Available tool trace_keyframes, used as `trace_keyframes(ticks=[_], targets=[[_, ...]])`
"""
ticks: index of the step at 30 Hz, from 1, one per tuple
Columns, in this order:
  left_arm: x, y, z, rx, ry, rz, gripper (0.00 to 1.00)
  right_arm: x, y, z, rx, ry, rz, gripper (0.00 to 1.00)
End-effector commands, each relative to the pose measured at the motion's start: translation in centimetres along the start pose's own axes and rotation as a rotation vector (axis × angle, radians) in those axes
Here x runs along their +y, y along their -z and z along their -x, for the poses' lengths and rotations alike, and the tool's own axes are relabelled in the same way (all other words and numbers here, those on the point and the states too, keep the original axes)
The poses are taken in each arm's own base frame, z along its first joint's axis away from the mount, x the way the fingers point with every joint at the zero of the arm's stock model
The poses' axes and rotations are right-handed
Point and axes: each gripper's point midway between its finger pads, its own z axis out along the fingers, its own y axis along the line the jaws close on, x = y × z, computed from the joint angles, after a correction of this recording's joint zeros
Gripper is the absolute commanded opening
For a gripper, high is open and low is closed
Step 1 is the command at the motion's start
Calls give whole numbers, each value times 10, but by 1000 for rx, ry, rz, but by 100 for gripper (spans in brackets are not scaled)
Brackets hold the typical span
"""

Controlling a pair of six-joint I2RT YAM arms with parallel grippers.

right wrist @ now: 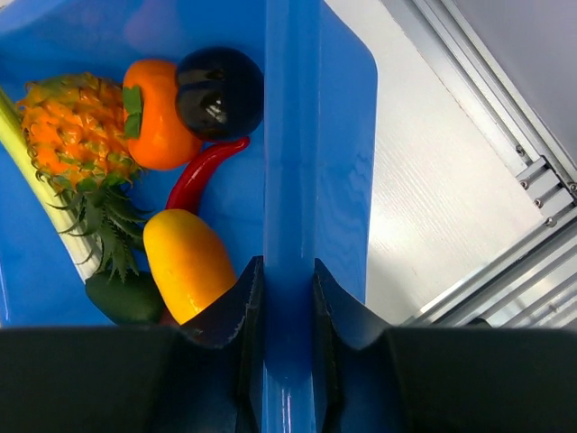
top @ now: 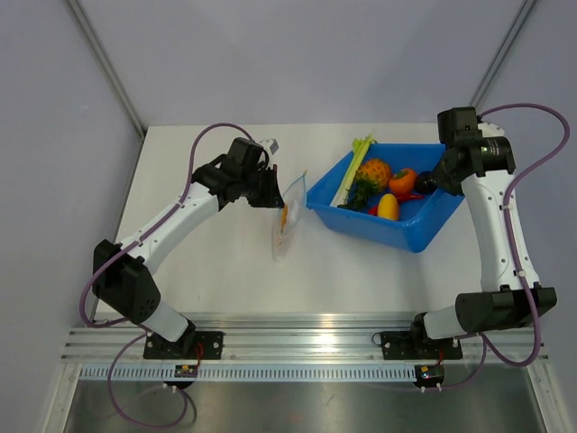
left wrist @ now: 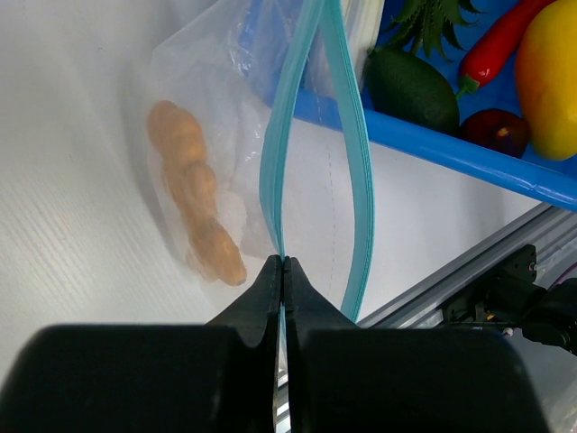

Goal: Place the food in the zip-top bag and seal the zipper
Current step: Adjust the bin at the center of the board.

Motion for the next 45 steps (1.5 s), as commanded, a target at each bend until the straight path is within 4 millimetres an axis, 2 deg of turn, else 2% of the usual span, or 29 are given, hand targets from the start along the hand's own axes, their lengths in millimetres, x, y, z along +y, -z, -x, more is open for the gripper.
trace_keyframes(ticks=[1,4,6,7,8,9,10,11,12,13,14,16,19,20,25,26,29,32,35,36,38,40,42,44,45], targets=[[-12,12,15,-68,-32,-48,0,-17,5,-4,0,62,-54,0],[-10,12,14,-66,-32,-41,0,-17,2,-9,-11,30,-40,0],[-10,11,14,-65,-32,-40,0,-16,-8,-23,9,-1,-32,0],[-10,11,14,-66,-30,-41,0,-11,-4,-17,-38,-54,18,0],[-10,10,15,-65,-30,-40,0,-14,-17,-32,-23,-85,4,0],[-11,10,16,-69,-31,-42,0,-15,-22,-35,-41,-117,12,0],[-10,10,15,-65,-32,-40,0,-10,-17,-26,-113,-187,75,0],[-11,11,18,-72,-36,-40,0,-15,-33,-45,-97,-222,53,0],[-10,11,18,-75,-40,-34,0,-16,-37,-50,-110,-258,62,0],[-9,12,18,-71,-39,-29,0,-14,-33,-42,-166,-330,109,0],[-9,13,20,-75,-42,-26,0,-20,-48,-59,-155,-377,83,0],[-10,15,22,-81,-47,-22,0,-26,-57,-70,-179,-495,86,0],[-11,16,22,-86,-49,-26,0,-33,-63,-77,-207,-613,86,0],[-11,16,22,-83,-49,-28,0,-39,-69,-85,-203,-670,61,0],[-7,13,17,-74,-42,-23,0,-64,-76,-115,-160,-892,-62,0],[-7,12,16,-69,-41,-22,0,-64,-79,-122,-134,-975,-69,0],[-8,8,17,-65,-42,-26,0,-57,-86,-142,-47,-1069,-67,0],[-10,7,18,-61,-38,-35,0,-45,-94,-148,-9,-1088,-30,0],[-10,8,18,-59,-39,-35,0,-32,-99,-143,4,-1040,8,8],[-10,8,18,-61,-40,-33,0,-29,-99,-143,12,-1025,12,18],[-9,8,17,-55,-39,-30,0,-16,-100,-140,35,-941,53,28],[-9,7,17,-56,-38,-32,0,0,-94,-134,59,-841,132,43],[-10,6,18,-56,-32,-34,0,15,-87,-124,51,-764,226,48],[-10,4,17,-52,-29,-34,0,16,-81,-122,45,-672,254,52],[-10,4,18,-52,-30,-36,0,9,-80,-127,52,-643,223,57]])
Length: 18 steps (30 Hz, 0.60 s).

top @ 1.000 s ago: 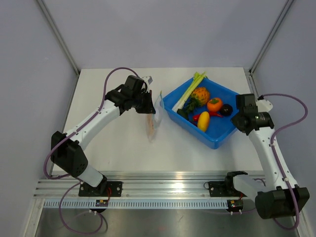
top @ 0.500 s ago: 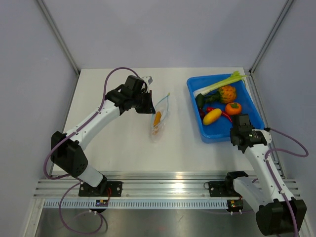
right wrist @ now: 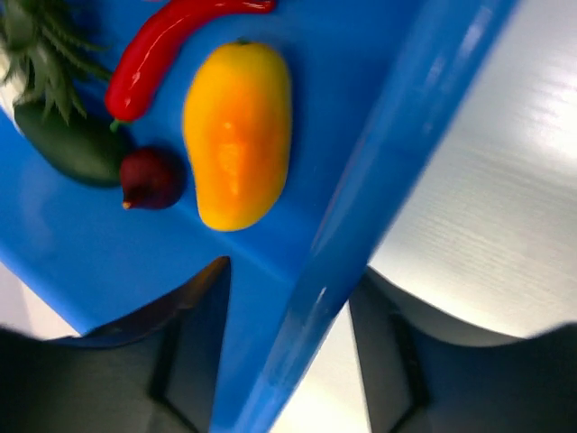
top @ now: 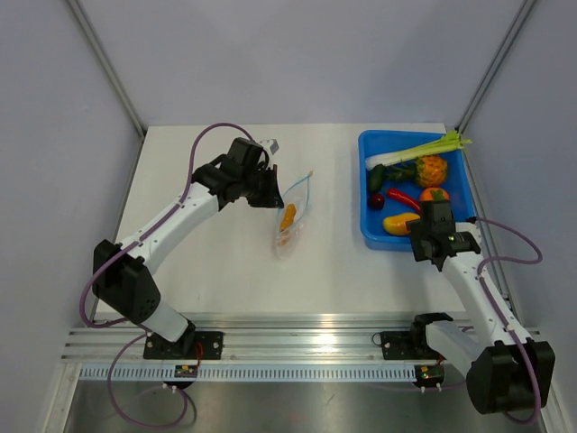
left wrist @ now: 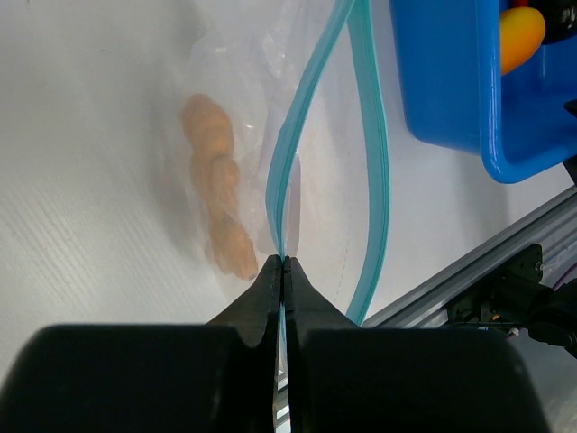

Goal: Place the food in the zip-top bag and seal the zipper
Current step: Adjust the bin at the center of the board, then pick up the fake fruit from the bin.

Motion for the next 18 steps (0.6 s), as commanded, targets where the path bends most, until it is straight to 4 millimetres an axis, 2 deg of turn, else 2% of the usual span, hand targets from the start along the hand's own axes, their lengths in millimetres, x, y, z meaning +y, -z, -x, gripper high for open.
trace_keyframes(ticks=[1,3,5,9,11,13,14,15,17,18], targets=[[-11,4,18,-51,-20,-39,0,32,25,13,-22,160,127,64],[-11,2,19,-49,-19,-39,0,14,30,22,-59,184,67,68],[-11,1,19,-47,-20,-36,0,10,43,36,-115,197,89,72],[-10,-3,21,-43,-23,-31,0,16,75,52,-175,211,213,74],[-10,-5,22,-42,-23,-30,0,21,84,60,-207,221,249,74],[-10,-7,23,-41,-24,-29,0,38,93,66,-237,282,304,74],[-10,-8,23,-37,-22,-29,0,56,98,69,-253,308,352,71],[-10,-9,23,-35,-22,-30,0,71,97,70,-260,429,359,71],[-11,-7,24,-39,-21,-32,0,91,95,63,-214,523,356,71],[-11,-6,24,-39,-21,-32,0,111,89,61,-186,606,326,71]])
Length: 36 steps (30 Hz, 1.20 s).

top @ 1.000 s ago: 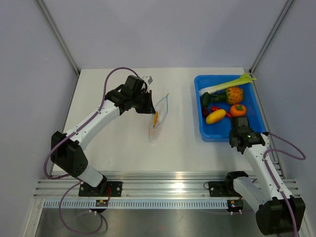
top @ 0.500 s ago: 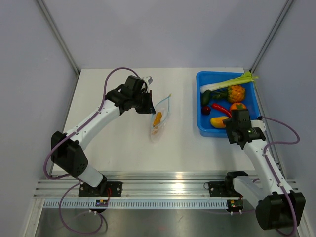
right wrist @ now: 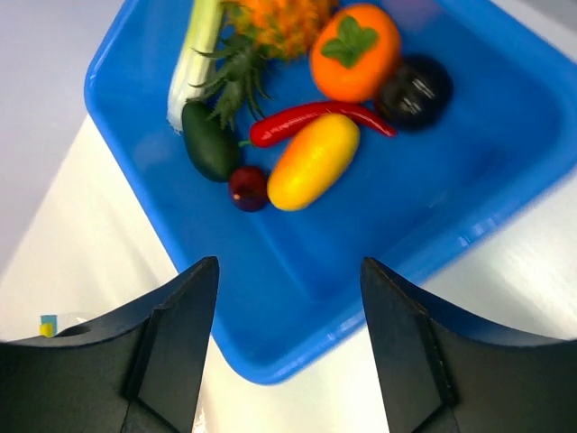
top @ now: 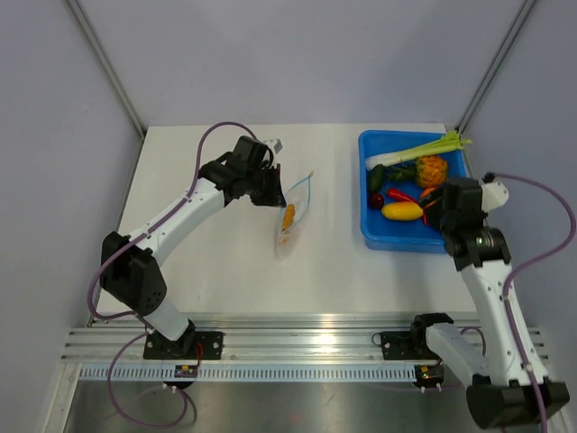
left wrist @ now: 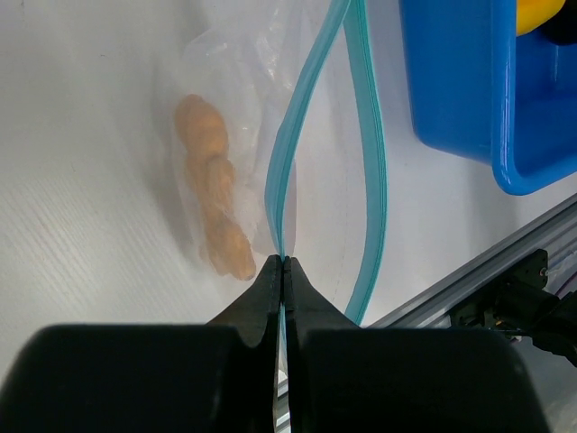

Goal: Place the food in the zip-top bag and seal the zipper
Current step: Pick up the fake fruit from the bin.

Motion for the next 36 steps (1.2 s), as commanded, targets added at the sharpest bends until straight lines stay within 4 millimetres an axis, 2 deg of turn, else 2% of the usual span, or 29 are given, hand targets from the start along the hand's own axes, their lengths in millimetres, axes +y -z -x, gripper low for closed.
trace_keyframes(ticks=[1,2,3,5,8,12,13,14,15,26,32,36], targets=[[-14,10,22,-66,-29,-44,0,48,-25,18,55,251,24,71],[-13,11,20,-66,-29,-40,0,40,-45,1,141,303,-64,72],[-12,12,20,-69,-27,-38,0,51,-48,5,153,313,-59,72],[-11,13,18,-70,-30,-32,0,49,-67,-10,215,309,-102,73],[-7,16,16,-72,-33,-18,0,53,-82,-30,273,216,-97,74],[-6,20,14,-76,-38,-14,0,30,-107,-54,360,31,-181,74],[-7,22,14,-78,-42,-15,0,30,-109,-61,382,11,-173,74],[-6,22,13,-76,-44,-12,0,27,-117,-57,376,-31,-167,74],[-6,23,14,-81,-45,-13,0,18,-120,-65,404,-58,-182,74],[-2,25,7,-79,-55,-8,0,-23,-149,-105,493,-67,-347,77],[-1,28,7,-83,-59,-3,0,-26,-170,-118,481,-87,-326,76],[-2,30,8,-85,-63,-4,0,-22,-181,-107,375,-108,-259,70]])
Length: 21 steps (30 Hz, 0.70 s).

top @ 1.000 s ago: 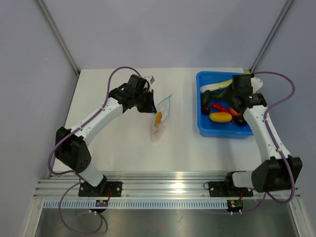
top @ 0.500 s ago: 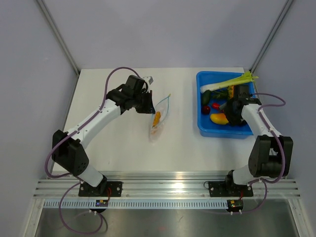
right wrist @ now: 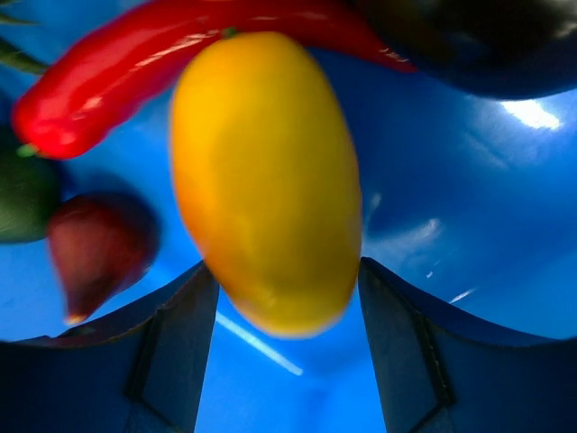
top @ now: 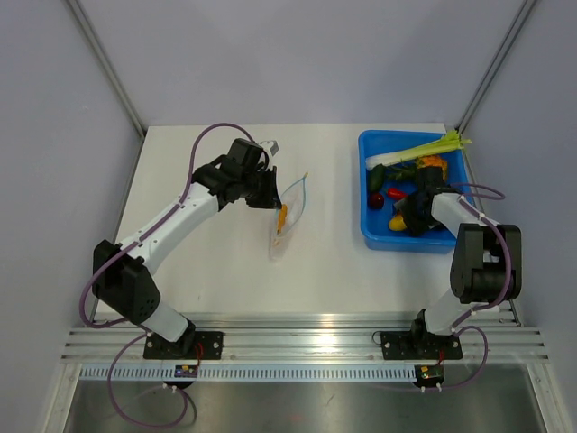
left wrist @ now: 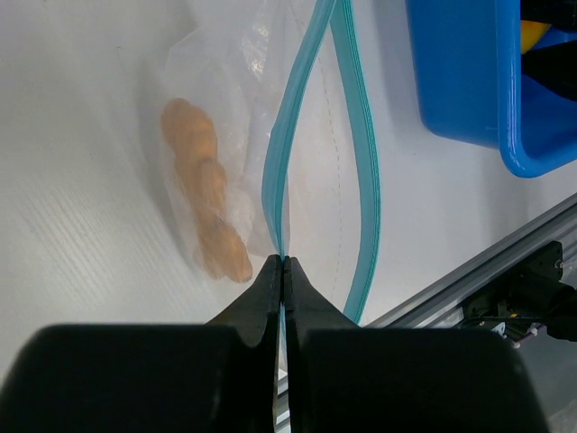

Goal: Place the food in the zip-top bag and seal the zipper
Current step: Pick up the fake fruit from the bin.

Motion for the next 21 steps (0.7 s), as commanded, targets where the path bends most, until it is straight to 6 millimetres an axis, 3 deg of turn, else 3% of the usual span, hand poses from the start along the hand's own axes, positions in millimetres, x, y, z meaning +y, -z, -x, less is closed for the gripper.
trace_keyframes(ticks=[1,8,10,11,12,18,21], targets=[[-5,15,14,-66,-32,-14,0,13,1,21,-116,-28,79,69],[-6,19,16,-70,-34,-13,0,12,-19,25,-132,9,50,66],[-7,20,17,-73,-35,-12,0,14,-23,24,-122,23,56,59],[-6,21,16,-74,-34,-8,0,19,-21,24,-120,41,84,49],[-6,21,16,-74,-34,-8,0,21,-21,23,-118,41,93,45],[-4,21,13,-68,-31,-2,0,28,15,34,-179,86,159,22],[-6,21,16,-78,-29,-10,0,34,40,41,-218,108,206,18]])
